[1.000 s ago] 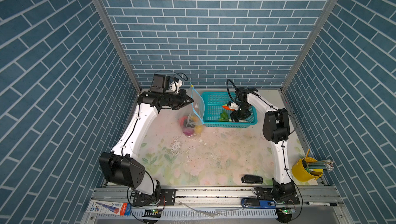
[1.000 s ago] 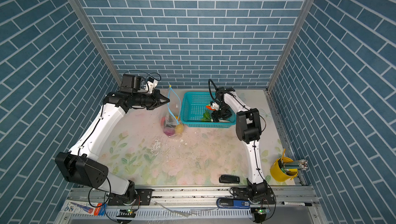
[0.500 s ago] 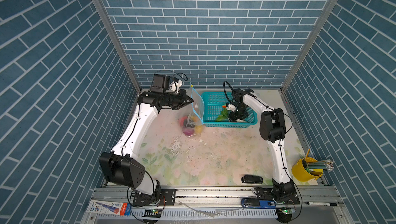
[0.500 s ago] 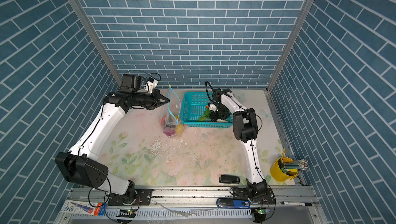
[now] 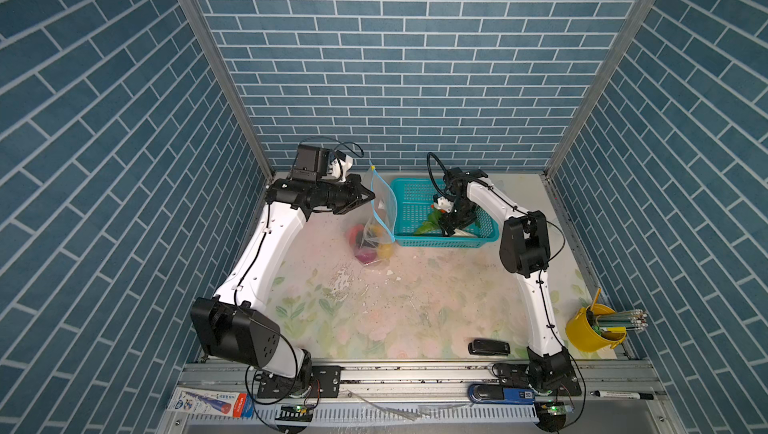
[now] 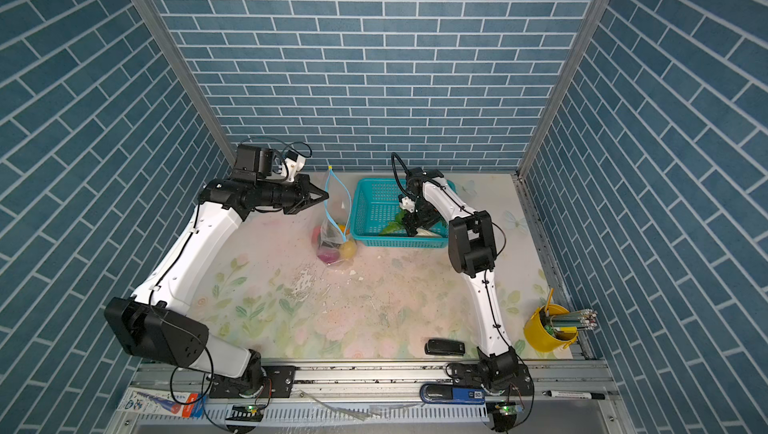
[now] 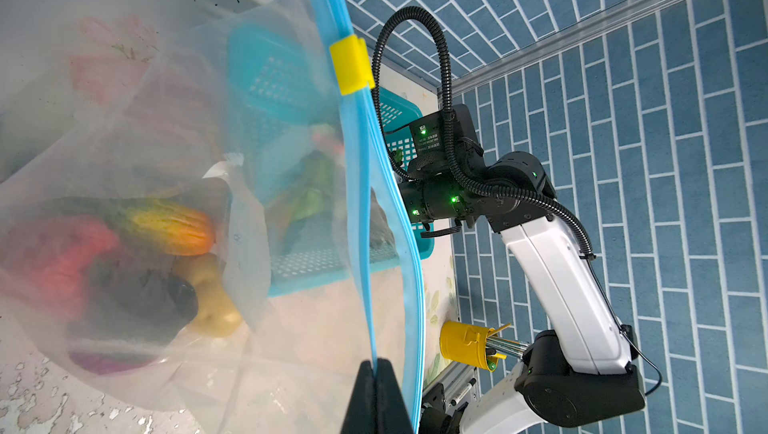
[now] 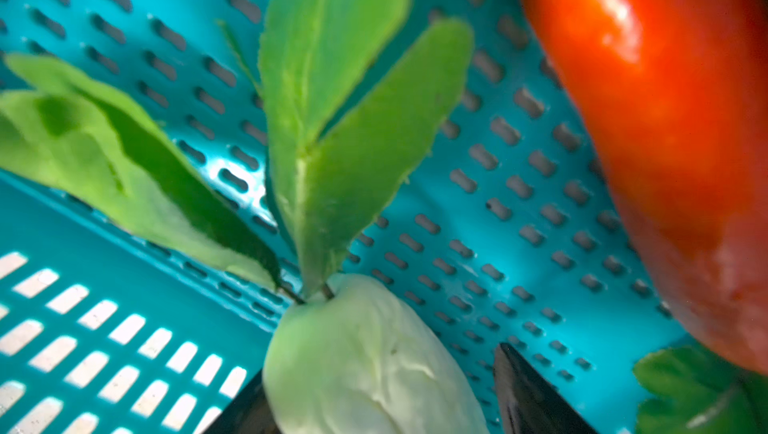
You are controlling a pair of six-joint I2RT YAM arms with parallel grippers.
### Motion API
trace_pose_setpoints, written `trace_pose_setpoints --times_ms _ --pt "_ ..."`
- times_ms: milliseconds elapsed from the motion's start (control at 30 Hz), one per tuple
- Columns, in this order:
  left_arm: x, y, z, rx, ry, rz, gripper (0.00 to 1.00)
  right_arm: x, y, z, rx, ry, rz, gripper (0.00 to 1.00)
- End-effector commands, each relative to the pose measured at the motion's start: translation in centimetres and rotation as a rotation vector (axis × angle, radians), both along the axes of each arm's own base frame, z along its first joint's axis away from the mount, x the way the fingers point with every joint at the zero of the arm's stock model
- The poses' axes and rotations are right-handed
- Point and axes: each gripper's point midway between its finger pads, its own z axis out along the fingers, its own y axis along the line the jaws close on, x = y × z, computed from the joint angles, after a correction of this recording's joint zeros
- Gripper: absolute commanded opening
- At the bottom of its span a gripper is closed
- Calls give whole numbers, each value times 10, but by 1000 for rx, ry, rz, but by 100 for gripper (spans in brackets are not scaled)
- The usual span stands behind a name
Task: Place the food in the zip-top bag and seal the zipper
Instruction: 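Lower the right gripper onto the white cabbage and close on it, then lift the white cabbage out of the basket with the right gripper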
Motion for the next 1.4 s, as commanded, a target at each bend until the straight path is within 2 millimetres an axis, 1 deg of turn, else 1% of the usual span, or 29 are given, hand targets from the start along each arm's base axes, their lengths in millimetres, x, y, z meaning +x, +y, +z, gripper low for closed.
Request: trace_pose_setpoints --times_ms 0,167,233,333,367,500,667,867,1067,1133,1233,1367 --pt "-8 0 7 1 -21 -5 0 4 2 -2 -29 -5 41 75" --pt "-9 0 6 2 -21 -6 0 4 5 -2 -23 2 45 66" --pt "-9 0 7 1 -24 -6 0 4 6 -2 -18 5 45 61" --pt "-9 0 7 1 -24 -6 0 3 8 0 -10 8 42 51" --pt "-8 0 7 2 -23 -5 0 3 7 1 -10 8 41 49" --pt "-8 0 6 2 -23 -6 0 3 7 3 -11 7 40 46" --pt "-8 0 7 1 -27 -6 0 8 8 12 -7 -20 37 45" --pt "-5 -2 5 -3 -21 -10 0 16 11 29 8 -70 16 43" --pt "-2 -3 6 -8 -22 -14 0 29 16 49 68 -130 -58 35" --pt "-2 -4 6 -8 -23 -16 0 36 21 59 107 -164 -105 35" --pt "0 -4 6 -10 -19 -16 0 42 39 75 227 -189 -159 34" --pt "2 -5 6 -14 -21 -17 0 48 52 95 344 -244 -224 34"
